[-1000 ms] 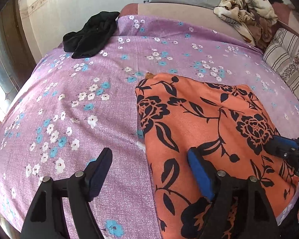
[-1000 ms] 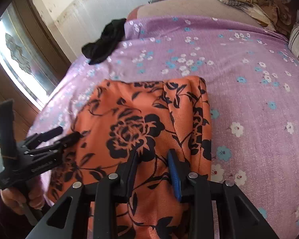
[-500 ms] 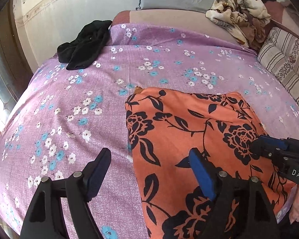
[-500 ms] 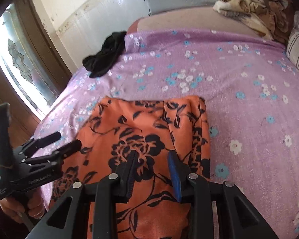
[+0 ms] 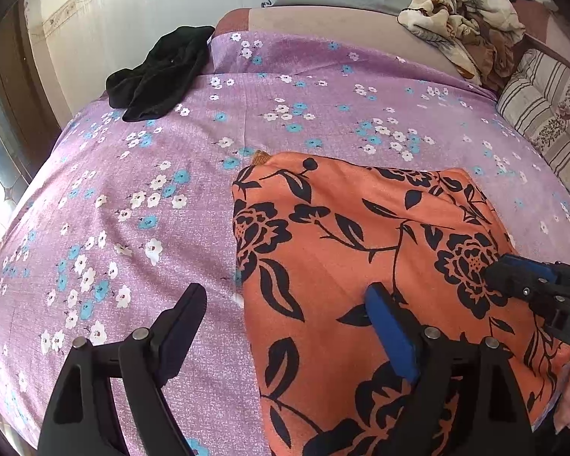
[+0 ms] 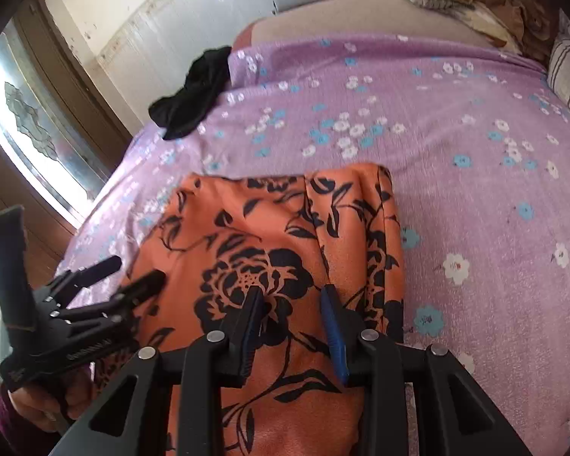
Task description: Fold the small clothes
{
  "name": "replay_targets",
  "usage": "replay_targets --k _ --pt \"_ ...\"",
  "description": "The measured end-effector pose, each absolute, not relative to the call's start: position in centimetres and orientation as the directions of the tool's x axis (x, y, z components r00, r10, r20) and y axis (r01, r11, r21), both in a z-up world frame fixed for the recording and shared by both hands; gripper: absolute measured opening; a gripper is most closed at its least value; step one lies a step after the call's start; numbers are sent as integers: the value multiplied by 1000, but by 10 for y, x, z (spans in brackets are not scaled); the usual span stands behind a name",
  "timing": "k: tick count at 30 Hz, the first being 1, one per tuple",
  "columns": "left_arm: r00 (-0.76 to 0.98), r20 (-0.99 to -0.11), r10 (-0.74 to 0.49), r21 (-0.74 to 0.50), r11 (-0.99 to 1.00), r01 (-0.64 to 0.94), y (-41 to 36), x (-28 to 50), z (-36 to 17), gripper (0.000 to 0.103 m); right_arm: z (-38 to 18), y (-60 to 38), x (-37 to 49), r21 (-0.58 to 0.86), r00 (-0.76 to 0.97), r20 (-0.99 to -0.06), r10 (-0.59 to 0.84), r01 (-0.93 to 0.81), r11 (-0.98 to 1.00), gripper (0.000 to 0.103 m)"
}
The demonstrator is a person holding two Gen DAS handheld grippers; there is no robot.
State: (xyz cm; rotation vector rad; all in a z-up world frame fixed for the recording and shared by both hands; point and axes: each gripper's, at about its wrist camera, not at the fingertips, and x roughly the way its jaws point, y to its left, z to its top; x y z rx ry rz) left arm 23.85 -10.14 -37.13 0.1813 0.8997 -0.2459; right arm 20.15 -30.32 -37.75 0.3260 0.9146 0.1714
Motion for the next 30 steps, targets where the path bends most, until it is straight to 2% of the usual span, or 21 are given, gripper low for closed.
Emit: replay_targets --k 6,12,13,14,15,16,19,22,24,26,30 --pt "610 -784 -119 73 957 280 -101 234 -368 87 -367 -307 194 359 630 -722 285 -12 933 35" --pt "602 -798 -31 151 957 249 -106 221 -352 88 -326 -323 160 336 753 -624 207 20 942 35" --pt "607 -795 3 183 955 235 -107 216 -347 88 -320 -325 152 329 768 -612 187 33 944 37" --pt "616 -787 37 218 950 222 -109 210 -341 88 -316 -326 143 323 779 -604 171 43 945 44" --pt "633 -772 57 244 946 212 -109 203 -334 87 -312 -326 134 318 786 -597 161 48 947 53" --pt "658 -750 62 258 944 206 -109 194 -326 88 -309 -326 125 311 794 -589 150 51 949 67" --pt "744 -668 36 262 946 190 -108 165 -290 88 -296 -320 99 272 822 -555 128 35 962 68" --pt "801 -599 -15 213 961 177 -102 142 -249 88 -281 -324 76 280 848 -516 120 35 959 68" --pt "836 -548 -36 183 970 162 -100 127 -221 94 -267 -331 61 306 871 -478 117 40 951 68" --pt "875 -483 -36 168 977 133 -99 113 -194 96 -250 -336 47 316 894 -434 111 36 948 68" --pt "934 -352 -61 88 991 98 -95 82 -149 103 -217 -336 23 258 933 -357 53 45 965 68"
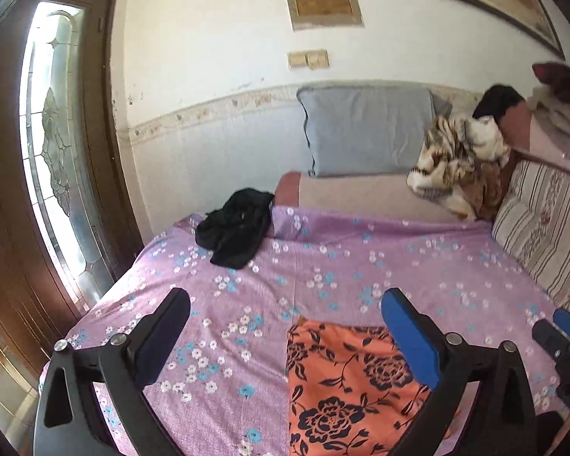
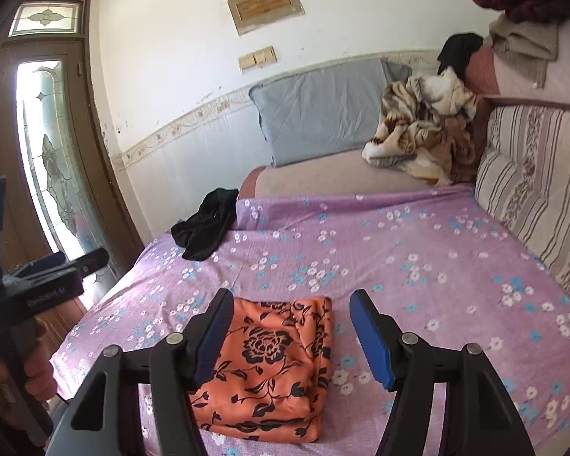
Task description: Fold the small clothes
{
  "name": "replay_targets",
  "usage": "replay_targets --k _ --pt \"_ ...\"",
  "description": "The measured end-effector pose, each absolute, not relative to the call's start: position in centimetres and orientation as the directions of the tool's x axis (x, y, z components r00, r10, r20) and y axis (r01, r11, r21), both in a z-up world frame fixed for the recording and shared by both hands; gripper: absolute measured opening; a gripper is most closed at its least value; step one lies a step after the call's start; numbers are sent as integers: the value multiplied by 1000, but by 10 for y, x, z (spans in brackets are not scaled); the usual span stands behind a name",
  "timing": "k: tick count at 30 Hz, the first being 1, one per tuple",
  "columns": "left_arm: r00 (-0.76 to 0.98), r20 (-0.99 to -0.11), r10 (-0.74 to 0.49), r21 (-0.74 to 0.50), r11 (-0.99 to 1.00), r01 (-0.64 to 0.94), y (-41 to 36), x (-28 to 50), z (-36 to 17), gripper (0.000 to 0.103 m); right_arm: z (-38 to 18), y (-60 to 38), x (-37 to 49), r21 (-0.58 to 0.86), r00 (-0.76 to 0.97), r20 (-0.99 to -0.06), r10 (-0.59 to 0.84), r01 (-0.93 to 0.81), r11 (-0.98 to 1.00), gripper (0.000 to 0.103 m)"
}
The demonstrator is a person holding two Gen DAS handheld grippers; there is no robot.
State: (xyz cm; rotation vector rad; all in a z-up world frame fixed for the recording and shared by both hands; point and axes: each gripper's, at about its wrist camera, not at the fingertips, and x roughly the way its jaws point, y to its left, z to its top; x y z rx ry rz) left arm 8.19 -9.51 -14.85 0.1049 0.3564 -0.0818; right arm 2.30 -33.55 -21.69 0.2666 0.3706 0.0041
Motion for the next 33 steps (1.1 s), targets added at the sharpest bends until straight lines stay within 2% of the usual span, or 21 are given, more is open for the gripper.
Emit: replay_targets --k 4,6,10,16,23,28,33 --pt "968 -228 -104 -24 995 102 -91 54 -124 103 -196 -336 7 245 958 -285 24 48 968 68" --pt "968 -210 -140 -48 990 133 -93 46 -118 103 -191 -337 4 257 963 -268 25 46 965 69" --pt "970 -202 -133 0 991 136 -101 42 -112 103 -187 -341 1 267 963 -270 5 70 961 69" --pt "967 -232 -105 28 993 114 -102 45 -108 103 -180 -347 -4 262 961 -275 -33 108 959 69" --pt "967 -253 -39 95 993 65 -91 43 -105 103 -154 -330 -9 192 952 -298 -72 133 972 69" --pt "945 -326 12 91 996 19 -69 48 -102 103 -126 -301 -14 114 945 -312 -103 144 983 69" --pt "922 -381 63 100 995 -26 -47 48 -102 103 -100 -270 -22 100 948 -309 -71 106 989 69"
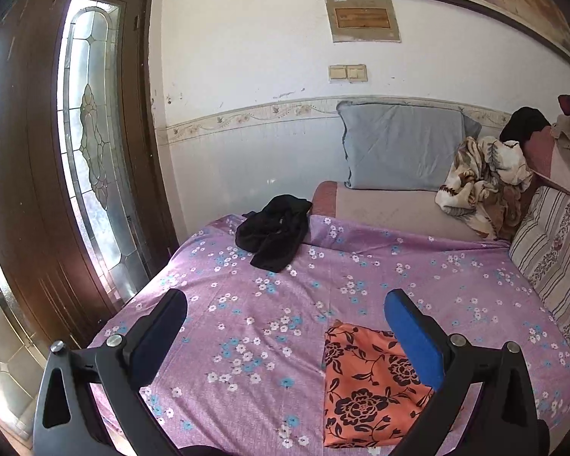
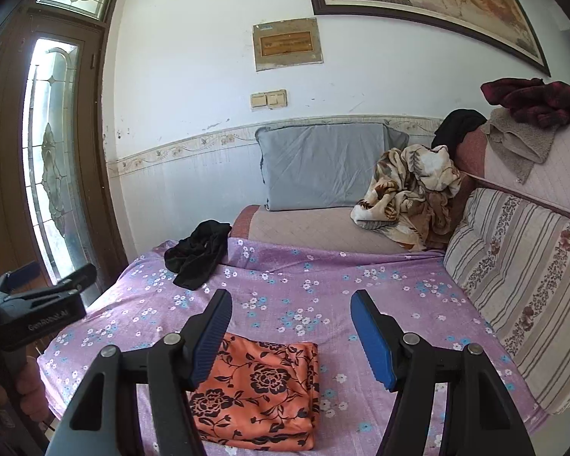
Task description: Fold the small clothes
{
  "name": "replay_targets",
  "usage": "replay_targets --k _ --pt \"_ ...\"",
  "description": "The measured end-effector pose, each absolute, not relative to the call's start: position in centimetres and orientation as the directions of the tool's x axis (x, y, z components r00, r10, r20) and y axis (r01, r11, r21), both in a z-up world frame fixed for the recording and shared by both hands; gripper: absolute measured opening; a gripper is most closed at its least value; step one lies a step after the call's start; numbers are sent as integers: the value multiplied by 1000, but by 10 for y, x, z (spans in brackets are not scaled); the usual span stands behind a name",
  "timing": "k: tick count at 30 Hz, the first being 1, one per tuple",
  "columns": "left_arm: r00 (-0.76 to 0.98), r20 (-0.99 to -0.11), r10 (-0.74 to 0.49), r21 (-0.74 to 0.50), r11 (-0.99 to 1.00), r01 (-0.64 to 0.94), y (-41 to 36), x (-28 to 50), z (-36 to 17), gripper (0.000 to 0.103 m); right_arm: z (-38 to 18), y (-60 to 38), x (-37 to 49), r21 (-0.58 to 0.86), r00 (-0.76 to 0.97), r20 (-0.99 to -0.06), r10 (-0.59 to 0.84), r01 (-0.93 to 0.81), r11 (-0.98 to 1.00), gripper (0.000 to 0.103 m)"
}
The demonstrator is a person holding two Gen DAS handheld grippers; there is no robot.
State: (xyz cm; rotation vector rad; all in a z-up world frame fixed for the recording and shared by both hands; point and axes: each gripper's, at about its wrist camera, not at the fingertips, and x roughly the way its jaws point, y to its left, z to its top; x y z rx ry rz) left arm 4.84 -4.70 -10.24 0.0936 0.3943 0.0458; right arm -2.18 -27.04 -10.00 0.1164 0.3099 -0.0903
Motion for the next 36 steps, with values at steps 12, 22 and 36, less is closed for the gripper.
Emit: replay_targets --k 12,22,36 --pt "932 -357 67 64 997 -47 -16 31 -87 103 -80 -220 -41 -9 951 -305 -50 49 999 69" --pt "944 -326 46 48 998 -33 -15 21 -77 103 -72 -219 -44 -16 951 -302 -64 61 998 69" --pt "944 -330 29 56 998 -11 -23 24 -80 103 -84 -226 -34 -14 939 -334 -79 79 997 69"
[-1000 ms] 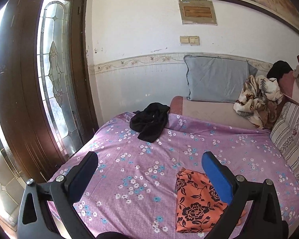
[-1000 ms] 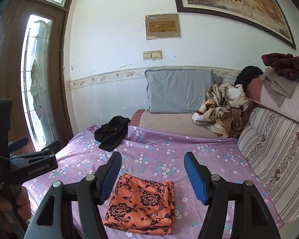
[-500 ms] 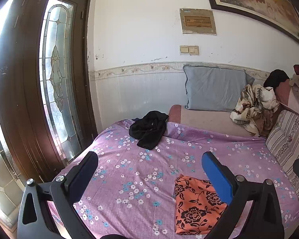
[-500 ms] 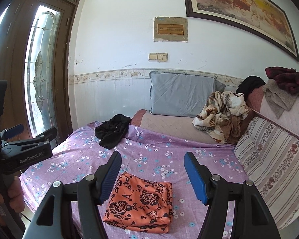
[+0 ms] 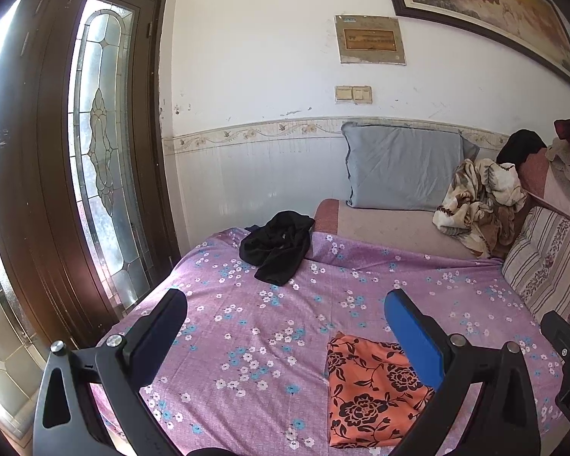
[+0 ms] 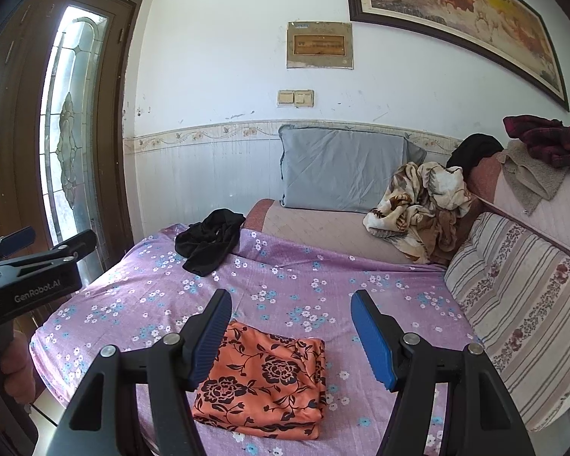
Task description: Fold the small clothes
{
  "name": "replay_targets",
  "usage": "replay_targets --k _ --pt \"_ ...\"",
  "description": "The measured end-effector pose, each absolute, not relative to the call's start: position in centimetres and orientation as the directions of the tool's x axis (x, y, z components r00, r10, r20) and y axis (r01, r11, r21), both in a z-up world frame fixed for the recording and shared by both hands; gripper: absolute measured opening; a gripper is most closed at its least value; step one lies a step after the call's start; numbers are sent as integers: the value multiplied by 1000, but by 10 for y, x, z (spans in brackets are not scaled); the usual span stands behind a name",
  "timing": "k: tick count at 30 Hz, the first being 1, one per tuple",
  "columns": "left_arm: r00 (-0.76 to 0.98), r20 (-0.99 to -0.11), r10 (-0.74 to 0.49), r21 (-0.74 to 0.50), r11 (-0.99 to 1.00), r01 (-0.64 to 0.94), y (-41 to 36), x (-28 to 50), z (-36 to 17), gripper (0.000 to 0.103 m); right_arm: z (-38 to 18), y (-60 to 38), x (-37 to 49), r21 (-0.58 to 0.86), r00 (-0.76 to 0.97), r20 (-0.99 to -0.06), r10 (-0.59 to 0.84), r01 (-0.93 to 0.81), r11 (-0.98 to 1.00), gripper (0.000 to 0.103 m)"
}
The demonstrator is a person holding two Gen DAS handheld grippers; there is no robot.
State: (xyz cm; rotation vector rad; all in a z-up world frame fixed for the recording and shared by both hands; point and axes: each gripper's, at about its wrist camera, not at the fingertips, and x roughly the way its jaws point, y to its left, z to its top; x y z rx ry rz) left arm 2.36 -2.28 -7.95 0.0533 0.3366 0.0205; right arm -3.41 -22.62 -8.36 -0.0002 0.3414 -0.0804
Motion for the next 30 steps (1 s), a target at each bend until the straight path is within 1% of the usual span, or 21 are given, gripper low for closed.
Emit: replay_targets --k 6,15,30 --pt "947 -320 22 61 998 -3 -24 22 -74 103 -83 -228 -29 -26 930 -356 -96 93 995 69" --pt "956 -293 11 49 999 4 -22 15 -63 103 -69 -228 -33 -45 937 -332 -113 104 994 69" --pt "957 -291 1 43 999 12 -22 23 -62 103 -71 -217 -18 -67 933 -345 -105 87 994 69"
